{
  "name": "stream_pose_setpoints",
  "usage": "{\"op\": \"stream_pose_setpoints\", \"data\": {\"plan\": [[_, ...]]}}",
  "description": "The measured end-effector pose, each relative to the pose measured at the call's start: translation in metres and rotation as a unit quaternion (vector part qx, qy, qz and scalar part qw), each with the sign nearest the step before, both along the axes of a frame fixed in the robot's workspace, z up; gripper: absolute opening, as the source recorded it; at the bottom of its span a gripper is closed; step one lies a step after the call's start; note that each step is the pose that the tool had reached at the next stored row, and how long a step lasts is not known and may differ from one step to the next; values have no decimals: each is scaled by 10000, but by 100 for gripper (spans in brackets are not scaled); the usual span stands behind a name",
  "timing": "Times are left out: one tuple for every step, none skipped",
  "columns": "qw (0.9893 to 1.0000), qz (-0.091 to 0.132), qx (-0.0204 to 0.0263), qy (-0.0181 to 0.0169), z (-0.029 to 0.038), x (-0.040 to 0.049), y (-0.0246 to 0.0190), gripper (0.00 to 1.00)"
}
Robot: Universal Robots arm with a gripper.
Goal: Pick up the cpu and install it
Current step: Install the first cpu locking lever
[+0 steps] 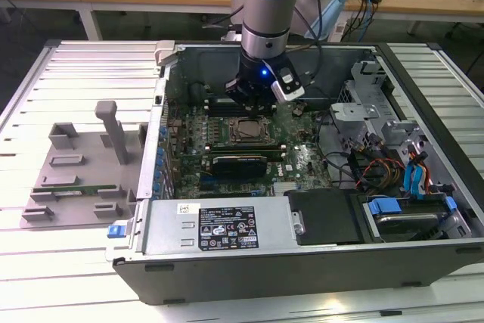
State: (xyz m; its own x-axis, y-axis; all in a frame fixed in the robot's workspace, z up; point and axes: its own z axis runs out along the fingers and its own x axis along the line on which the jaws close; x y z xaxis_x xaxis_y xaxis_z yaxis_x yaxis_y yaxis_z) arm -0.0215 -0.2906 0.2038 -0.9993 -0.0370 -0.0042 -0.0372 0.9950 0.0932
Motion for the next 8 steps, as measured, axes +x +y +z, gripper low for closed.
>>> {"op": "stream_pose_setpoints", "data": {"plan": [[10000, 1, 1, -1, 5, 0, 1, 11], [10000, 1, 1, -3, 13, 0, 1, 11], [10000, 1, 2, -4, 13, 0, 1, 11], [10000, -1, 1, -4, 13, -1, -2, 11], [10000, -1, -1, -3, 13, -1, -6, 11], [10000, 0, -5, -3, 12, -1, -17, 11], [10000, 0, -6, -3, 10, -1, -23, 11], [10000, 0, -8, -3, 8, 0, -28, 11]]}}
